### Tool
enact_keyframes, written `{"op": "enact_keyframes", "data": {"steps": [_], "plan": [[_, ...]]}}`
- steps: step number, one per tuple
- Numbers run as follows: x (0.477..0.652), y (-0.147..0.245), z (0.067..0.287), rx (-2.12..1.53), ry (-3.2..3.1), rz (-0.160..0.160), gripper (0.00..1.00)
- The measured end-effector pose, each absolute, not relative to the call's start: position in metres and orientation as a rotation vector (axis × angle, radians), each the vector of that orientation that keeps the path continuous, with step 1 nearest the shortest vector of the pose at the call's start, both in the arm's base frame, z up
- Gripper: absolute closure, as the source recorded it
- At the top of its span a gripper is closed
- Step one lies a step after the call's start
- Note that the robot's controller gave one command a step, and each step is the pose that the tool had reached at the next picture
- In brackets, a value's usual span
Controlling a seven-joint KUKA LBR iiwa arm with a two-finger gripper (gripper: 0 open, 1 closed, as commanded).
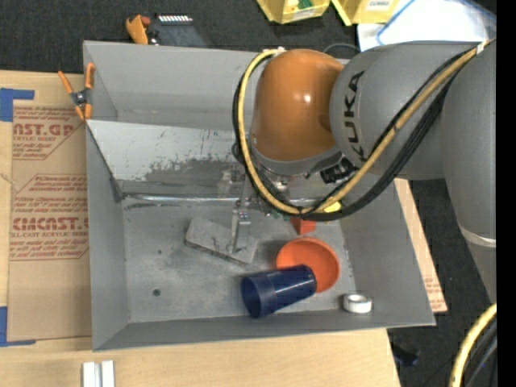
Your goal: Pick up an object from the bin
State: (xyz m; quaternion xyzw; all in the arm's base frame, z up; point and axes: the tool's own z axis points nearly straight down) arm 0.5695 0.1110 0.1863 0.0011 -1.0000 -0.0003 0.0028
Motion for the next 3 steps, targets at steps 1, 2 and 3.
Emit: {"op": "enact_keyframes", "data": {"steps": [1,2,3], "plan": [[0.571,0.110,0.191,0.001,-3.143,-0.002,0.00],[0.571,0.115,0.120,-0.232,-3.136,-0.004,0.00],[0.569,0.115,0.083,-0.267,-3.129,-0.002,0.00]]}}
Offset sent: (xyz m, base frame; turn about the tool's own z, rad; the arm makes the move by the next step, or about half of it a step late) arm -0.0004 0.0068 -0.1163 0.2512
